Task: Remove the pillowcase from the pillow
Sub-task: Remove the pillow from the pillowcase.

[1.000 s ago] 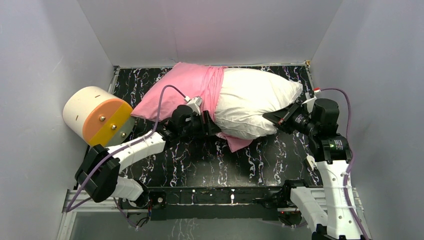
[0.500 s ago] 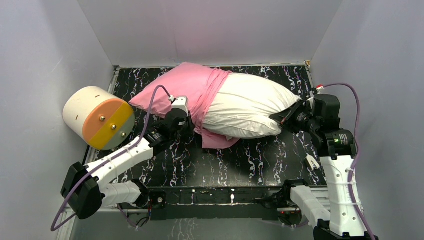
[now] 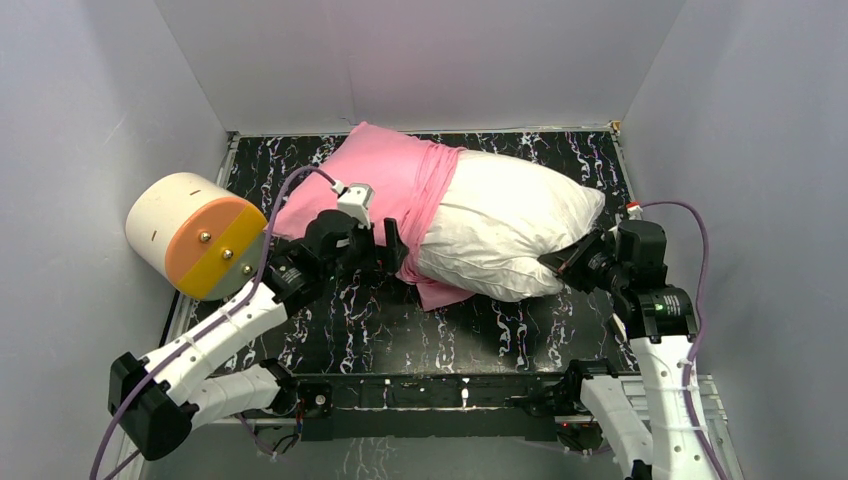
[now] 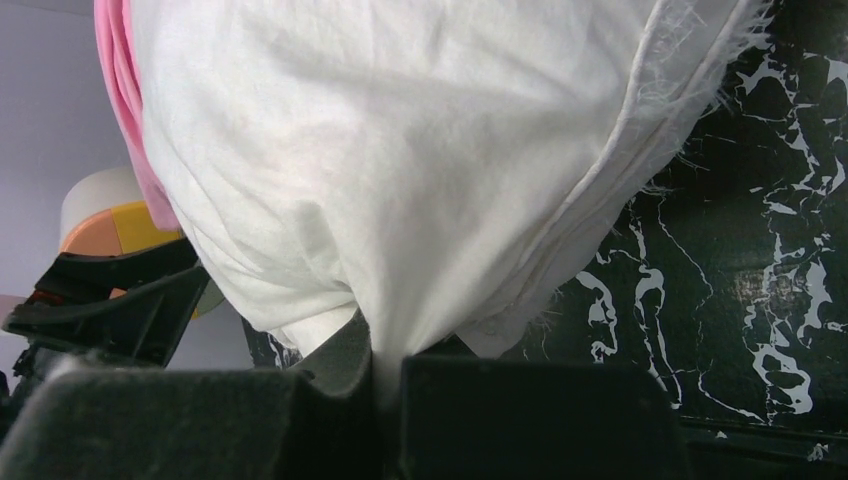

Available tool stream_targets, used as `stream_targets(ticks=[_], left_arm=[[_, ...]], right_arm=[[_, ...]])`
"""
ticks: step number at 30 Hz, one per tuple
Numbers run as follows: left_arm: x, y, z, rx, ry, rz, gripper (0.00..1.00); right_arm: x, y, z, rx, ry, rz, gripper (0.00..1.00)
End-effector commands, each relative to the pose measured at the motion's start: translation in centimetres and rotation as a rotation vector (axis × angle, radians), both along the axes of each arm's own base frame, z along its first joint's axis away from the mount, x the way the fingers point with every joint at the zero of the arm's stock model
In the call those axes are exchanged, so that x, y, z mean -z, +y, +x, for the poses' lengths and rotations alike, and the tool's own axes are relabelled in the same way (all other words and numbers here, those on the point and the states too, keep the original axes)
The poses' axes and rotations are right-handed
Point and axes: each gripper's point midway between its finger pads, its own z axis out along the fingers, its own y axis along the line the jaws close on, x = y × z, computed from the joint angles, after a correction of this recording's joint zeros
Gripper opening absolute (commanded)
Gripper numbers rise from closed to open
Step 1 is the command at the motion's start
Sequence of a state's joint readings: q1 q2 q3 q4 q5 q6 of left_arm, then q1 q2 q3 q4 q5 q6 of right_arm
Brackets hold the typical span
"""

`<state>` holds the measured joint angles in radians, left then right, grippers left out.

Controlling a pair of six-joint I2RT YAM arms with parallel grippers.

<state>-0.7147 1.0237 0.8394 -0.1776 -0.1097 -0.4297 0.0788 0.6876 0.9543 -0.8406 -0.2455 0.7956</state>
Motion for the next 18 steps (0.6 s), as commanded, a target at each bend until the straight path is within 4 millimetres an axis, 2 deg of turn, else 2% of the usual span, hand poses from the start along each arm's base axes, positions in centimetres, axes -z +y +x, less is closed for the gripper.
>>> stream_targets(ticks=[1, 3, 5, 7, 10, 12, 15, 18], left_arm=[[-0.6, -1.3, 0.9, 0.078, -0.006, 0.062, 0.98], [-0.2, -2.5, 1.4, 0.129, 0.013, 0.082, 0.98], [-0.9, -3.5, 2.1, 0.160, 0.002, 0.089, 0.98], [-0.6, -3.5, 2.9, 0.145, -0.001, 0.120, 0.98], [1.3, -0.8, 4.3, 0.021, 0.025, 0.261, 0.97], [2.8, 1.5, 4.8, -0.056, 0.047, 0.374, 0.89], [5.2, 5.9, 4.9, -0.183, 0.095, 0.517, 0.72], [6.5, 9.5, 4.8, -0.271, 0.187, 0.471, 0.49]], right_arm=[[-1.8, 0.4, 0.9, 0.005, -0.121, 0.047, 0.00], [-1.3, 0.3, 0.6, 0.011, -0.112, 0.049, 0.00], [-0.9, -0.1, 0.4, 0.024, -0.105, 0.029, 0.00], [-0.5, -0.8, 0.2, 0.053, -0.099, -0.006, 0.00], [0.2, -1.9, 0.1, 0.095, -0.087, -0.061, 0.00], [0.6, -2.6, 0.1, 0.114, -0.082, -0.101, 0.00], [1.6, -4.5, 0.0, 0.159, -0.049, -0.210, 0.00], [2.2, -6.6, -0.1, 0.209, -0.016, -0.322, 0.00]])
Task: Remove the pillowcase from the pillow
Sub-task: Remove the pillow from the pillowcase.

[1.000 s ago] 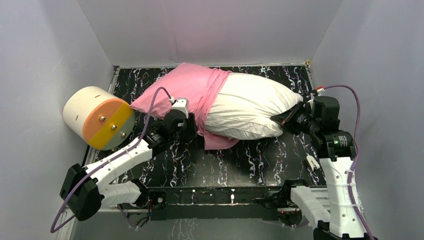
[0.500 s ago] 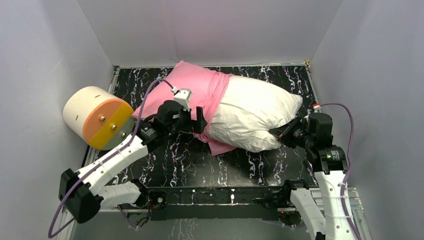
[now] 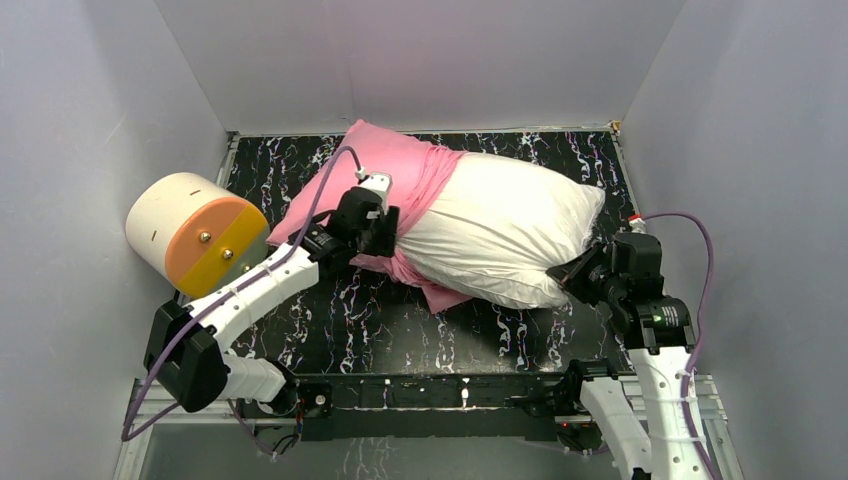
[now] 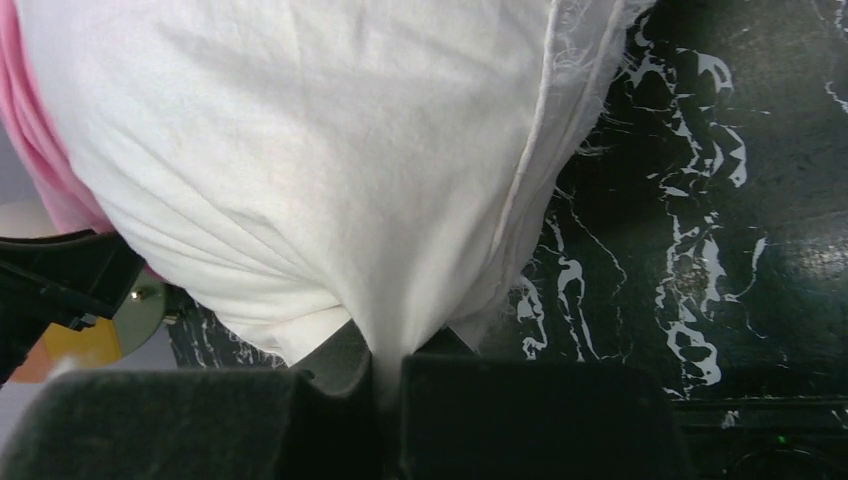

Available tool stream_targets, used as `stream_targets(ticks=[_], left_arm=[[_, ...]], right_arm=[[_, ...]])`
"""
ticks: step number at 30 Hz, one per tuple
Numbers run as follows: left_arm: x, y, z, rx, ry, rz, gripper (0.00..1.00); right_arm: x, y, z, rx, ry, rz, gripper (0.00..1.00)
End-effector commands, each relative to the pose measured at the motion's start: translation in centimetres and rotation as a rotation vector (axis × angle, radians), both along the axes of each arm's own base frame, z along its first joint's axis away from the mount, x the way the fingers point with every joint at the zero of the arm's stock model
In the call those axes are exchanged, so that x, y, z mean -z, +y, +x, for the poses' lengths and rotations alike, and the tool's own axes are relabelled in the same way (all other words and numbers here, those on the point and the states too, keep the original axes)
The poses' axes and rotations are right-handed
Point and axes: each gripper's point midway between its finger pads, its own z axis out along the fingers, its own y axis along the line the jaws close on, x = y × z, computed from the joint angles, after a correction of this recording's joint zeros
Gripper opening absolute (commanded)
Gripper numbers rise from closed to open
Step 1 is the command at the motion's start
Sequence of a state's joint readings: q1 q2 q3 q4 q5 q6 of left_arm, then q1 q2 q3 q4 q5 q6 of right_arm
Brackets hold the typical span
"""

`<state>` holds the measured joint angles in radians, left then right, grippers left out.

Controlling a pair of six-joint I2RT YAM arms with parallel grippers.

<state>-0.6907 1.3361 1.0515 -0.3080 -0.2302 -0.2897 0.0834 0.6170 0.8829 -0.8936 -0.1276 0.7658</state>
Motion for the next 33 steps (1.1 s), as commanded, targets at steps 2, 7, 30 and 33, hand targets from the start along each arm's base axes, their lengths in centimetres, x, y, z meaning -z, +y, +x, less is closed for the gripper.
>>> stream_targets(ticks=[2, 7, 30, 33], left_arm=[[2.6, 9.5, -0.1, -0.237, 0.080, 0.101, 0.44], [1.5, 2.0, -3.2, 0.107, 0.123, -0.243, 0.47], [9.0, -4.6, -11.8, 0.268, 0.431, -0.293, 0.00], [9.1, -5.0, -12.6, 0.274, 0.428, -0.288, 0.00]], right_arm=[[-0.6, -5.4, 1.1, 0.145, -0.042, -0.280, 0.00], [-1.2, -5.1, 1.8, 0.079, -0.091, -0.310, 0.05], [-12.7, 8.0, 5.0, -0.558, -0.327, 0.207, 0.68], [-8.1, 7.5, 6.5, -0.556, -0.191, 0.121, 0.70]])
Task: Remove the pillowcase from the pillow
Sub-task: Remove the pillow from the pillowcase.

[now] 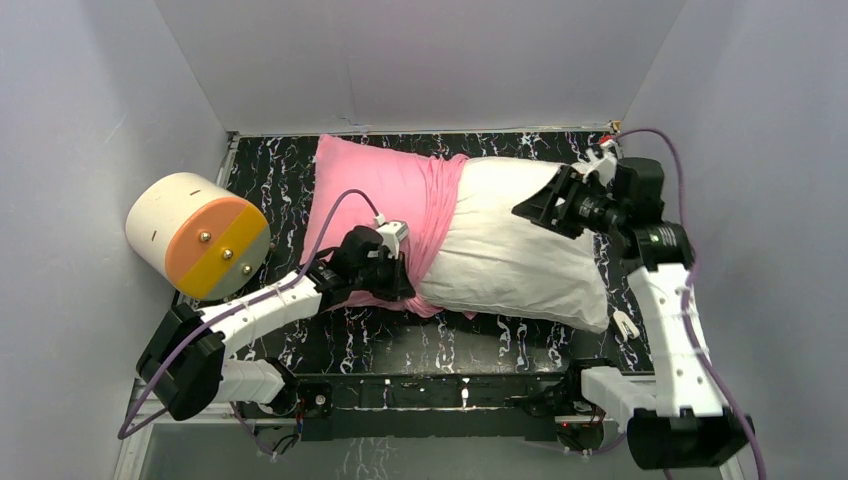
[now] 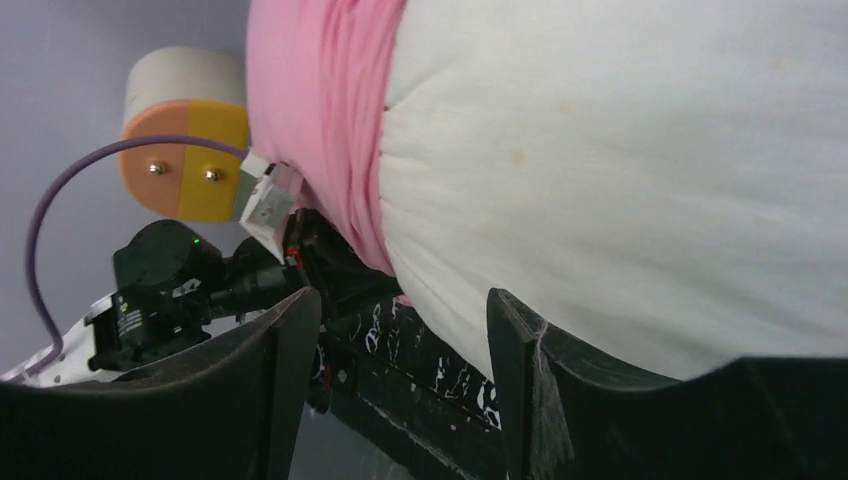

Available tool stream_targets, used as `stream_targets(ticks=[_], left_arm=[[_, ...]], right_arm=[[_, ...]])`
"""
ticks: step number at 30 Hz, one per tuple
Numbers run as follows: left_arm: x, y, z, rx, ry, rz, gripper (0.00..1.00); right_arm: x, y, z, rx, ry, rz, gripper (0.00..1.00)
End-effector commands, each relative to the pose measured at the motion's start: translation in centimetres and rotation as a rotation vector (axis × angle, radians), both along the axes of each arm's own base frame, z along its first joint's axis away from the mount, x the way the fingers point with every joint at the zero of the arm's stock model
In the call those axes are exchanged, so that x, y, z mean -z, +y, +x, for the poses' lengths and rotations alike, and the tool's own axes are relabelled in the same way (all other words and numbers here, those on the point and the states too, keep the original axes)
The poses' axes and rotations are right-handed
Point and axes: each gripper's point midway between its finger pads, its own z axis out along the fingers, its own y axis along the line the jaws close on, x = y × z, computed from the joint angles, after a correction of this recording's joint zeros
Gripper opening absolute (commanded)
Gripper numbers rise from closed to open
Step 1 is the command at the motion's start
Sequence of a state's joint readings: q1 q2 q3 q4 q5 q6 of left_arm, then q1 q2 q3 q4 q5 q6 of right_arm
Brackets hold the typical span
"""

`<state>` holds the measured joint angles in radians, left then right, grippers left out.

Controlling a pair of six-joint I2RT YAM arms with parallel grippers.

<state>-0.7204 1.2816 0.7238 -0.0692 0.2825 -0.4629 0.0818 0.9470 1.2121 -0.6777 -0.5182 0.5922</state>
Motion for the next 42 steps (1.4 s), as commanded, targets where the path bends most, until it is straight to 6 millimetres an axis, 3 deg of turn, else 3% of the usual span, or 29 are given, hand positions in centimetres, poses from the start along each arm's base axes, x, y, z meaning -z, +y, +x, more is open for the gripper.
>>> stream_targets(ticks=[1, 4, 7, 10, 13, 16, 18, 21, 27, 29, 32, 33, 36, 38, 39, 42], left_arm=[[2.2, 0.2, -3.1, 0.020, 0.076, 0.060, 0.00], [1.0, -0.8, -3.5, 0.033, 0.050, 0.034, 0.00], [-1.2, -1.8, -3.6, 0.055, -0.009, 0.006, 0.02], [-3.9, -1.6, -2.8, 0.028, -0.083, 0.003, 0.33], [-8.1, -0.6, -1.4, -0.023, -0.192, 0.004, 0.64], [-13.1, 0.7, 0.6, -0.113, -0.310, 0.009, 0.84], [-16.7, 0.4, 1.5, -0.101, -0.390, -0.005, 0.89], [-19.2, -0.4, 3.8, -0.090, -0.473, 0.052, 0.98], [-14.9, -2.9, 8.8, -0.013, -0.466, 0.328, 0.98], [-12.8, -2.6, 10.4, -0.028, -0.458, 0.442, 0.96], [-9.8, 0.0, 11.6, -0.116, -0.400, 0.630, 0.82], [-8.6, 0.8, 11.4, -0.129, -0.373, 0.658, 0.72], [-6.3, 3.8, 10.7, -0.219, -0.299, 0.657, 0.28], [-6.7, 5.4, 9.9, -0.282, -0.260, 0.575, 0.06], [-6.8, 5.9, 9.3, -0.290, -0.247, 0.536, 0.00], [-7.9, 4.7, 7.2, -0.247, -0.251, 0.355, 0.00]], right_arm=[[4.8, 1.3, 1.0, -0.116, 0.103, -0.057, 0.70], [10.1, 1.2, 1.1, -0.100, 0.210, -0.136, 0.71], [16.3, 1.7, -0.2, -0.087, 0.349, -0.202, 0.71], [22.0, 1.1, -2.4, -0.017, 0.508, -0.286, 0.67], [25.8, 0.7, -5.1, 0.022, 0.564, -0.267, 0.63], [27.5, 0.4, -7.0, 0.054, 0.580, -0.220, 0.60], [27.8, 0.3, -7.8, 0.055, 0.577, -0.211, 0.59], [27.9, -0.6, -7.8, 0.094, 0.544, -0.239, 0.60], [27.2, -0.2, -7.7, 0.071, 0.556, -0.230, 0.61], [27.0, -0.4, -7.6, 0.069, 0.555, -0.251, 0.61], [26.7, -0.4, -7.5, 0.072, 0.549, -0.247, 0.62], [26.6, -0.4, -7.5, 0.075, 0.545, -0.246, 0.62], [26.4, -0.6, -7.2, 0.103, 0.522, -0.239, 0.62], [26.1, -0.8, -6.8, 0.120, 0.506, -0.242, 0.62], [25.9, -0.9, -6.7, 0.126, 0.500, -0.246, 0.62], [24.8, -1.1, -6.0, 0.142, 0.485, -0.257, 0.61]])
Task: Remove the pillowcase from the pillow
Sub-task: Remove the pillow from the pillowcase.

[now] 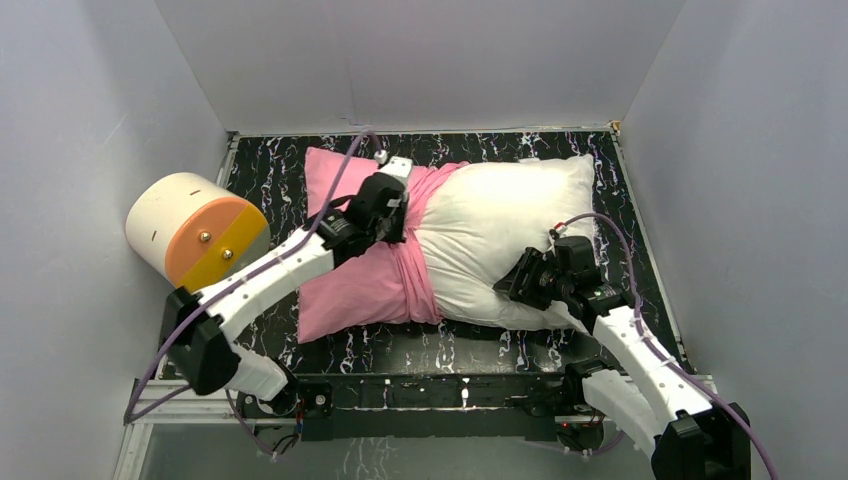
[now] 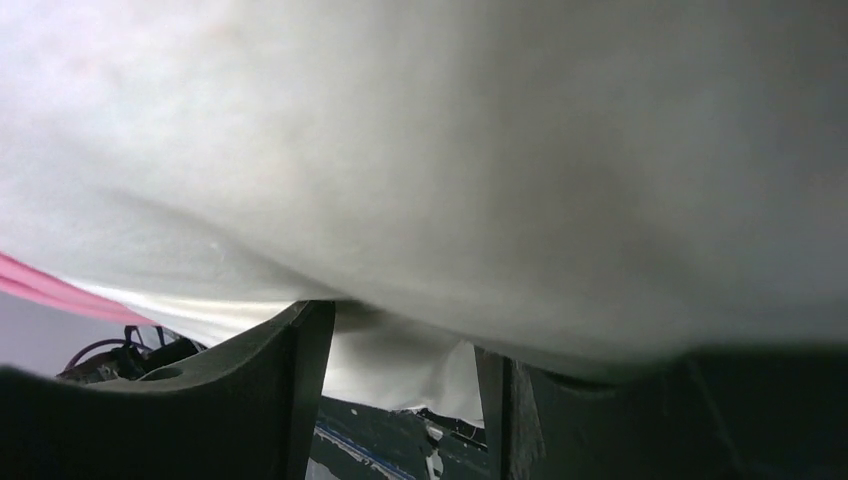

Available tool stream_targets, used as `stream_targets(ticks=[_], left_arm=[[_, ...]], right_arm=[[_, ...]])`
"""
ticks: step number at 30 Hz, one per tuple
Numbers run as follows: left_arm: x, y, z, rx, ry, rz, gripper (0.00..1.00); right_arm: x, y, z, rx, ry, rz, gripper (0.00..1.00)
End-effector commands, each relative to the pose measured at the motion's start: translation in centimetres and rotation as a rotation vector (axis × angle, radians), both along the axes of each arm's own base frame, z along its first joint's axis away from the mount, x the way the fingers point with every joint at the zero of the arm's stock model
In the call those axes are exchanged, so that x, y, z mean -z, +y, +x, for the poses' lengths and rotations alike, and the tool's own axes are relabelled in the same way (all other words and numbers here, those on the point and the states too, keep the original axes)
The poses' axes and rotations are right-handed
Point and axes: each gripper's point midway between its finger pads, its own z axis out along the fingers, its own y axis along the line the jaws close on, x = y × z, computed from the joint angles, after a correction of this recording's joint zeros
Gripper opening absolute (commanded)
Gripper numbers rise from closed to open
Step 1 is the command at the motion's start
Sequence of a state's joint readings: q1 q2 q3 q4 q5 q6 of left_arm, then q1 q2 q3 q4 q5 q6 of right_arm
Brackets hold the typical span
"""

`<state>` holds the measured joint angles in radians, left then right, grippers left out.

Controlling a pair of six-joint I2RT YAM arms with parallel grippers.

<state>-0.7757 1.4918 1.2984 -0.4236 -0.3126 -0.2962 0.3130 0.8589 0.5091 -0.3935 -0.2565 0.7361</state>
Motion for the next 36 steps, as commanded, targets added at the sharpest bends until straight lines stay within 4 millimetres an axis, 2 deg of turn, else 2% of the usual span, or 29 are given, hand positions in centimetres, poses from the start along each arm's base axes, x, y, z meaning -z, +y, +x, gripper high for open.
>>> stream_targets(ticks=[1, 4, 7, 10, 12, 13, 15, 18, 21, 25, 27, 29, 32, 34, 36], left_arm=[[1.3, 2.3, -4.8, 0.052, 0.106, -0.096, 0.00], [1.8, 1.0, -6.6, 0.152, 0.114, -0.183, 0.00], [2.9, 1.1, -7.3, 0.169, 0.135, -0.184, 0.00], [3.7, 1.3, -7.5, 0.174, 0.138, -0.173, 0.00], [4.0, 1.4, -7.6, 0.175, 0.137, -0.172, 0.00], [4.0, 1.3, -7.6, 0.178, 0.135, -0.174, 0.00], [4.1, 1.4, -7.6, 0.180, 0.131, -0.173, 0.00], [3.9, 1.5, -7.7, 0.184, 0.125, -0.173, 0.00], [3.9, 1.5, -7.9, 0.188, 0.124, -0.174, 0.00], [4.1, 1.6, -7.9, 0.189, 0.128, -0.166, 0.00], [4.2, 1.6, -7.9, 0.189, 0.130, -0.164, 0.00], [4.2, 1.7, -8.0, 0.188, 0.134, -0.161, 0.00], [4.3, 1.8, -7.9, 0.181, 0.130, -0.157, 0.00], [4.1, 1.9, -7.7, 0.176, 0.123, -0.154, 0.00], [3.9, 2.3, -7.5, 0.153, 0.114, -0.142, 0.00]], right_arm=[[1.1, -2.1, -1.0, 0.053, 0.096, -0.122, 0.61], [-3.8, -0.4, 0.5, 0.001, -0.006, -0.039, 0.62], [-11.0, 1.1, 2.2, -0.053, -0.179, 0.050, 0.66], [-18.1, 1.5, 3.6, -0.077, -0.359, 0.071, 0.70], [-21.9, 1.2, 4.8, -0.059, -0.443, 0.054, 0.72], [-22.8, 1.0, 5.5, -0.048, -0.460, 0.037, 0.73], [-23.5, 0.6, 7.0, -0.023, -0.460, -0.016, 0.74], [-23.1, 0.5, 9.5, 0.008, -0.436, -0.125, 0.76], [-22.8, 1.5, 12.3, 0.019, -0.464, -0.256, 0.79], [-22.9, 1.7, 16.4, 0.086, -0.489, -0.437, 0.84], [-22.6, 2.0, 18.2, 0.108, -0.485, -0.481, 0.86], [-21.6, 3.1, 19.6, 0.090, -0.477, -0.501, 0.90], [-16.6, 4.9, 20.7, 0.028, -0.413, -0.510, 0.96], [-10.0, 4.4, 19.3, 0.005, -0.277, -0.560, 0.95], [-4.4, 2.8, 17.0, 0.056, -0.175, -0.603, 0.87]])
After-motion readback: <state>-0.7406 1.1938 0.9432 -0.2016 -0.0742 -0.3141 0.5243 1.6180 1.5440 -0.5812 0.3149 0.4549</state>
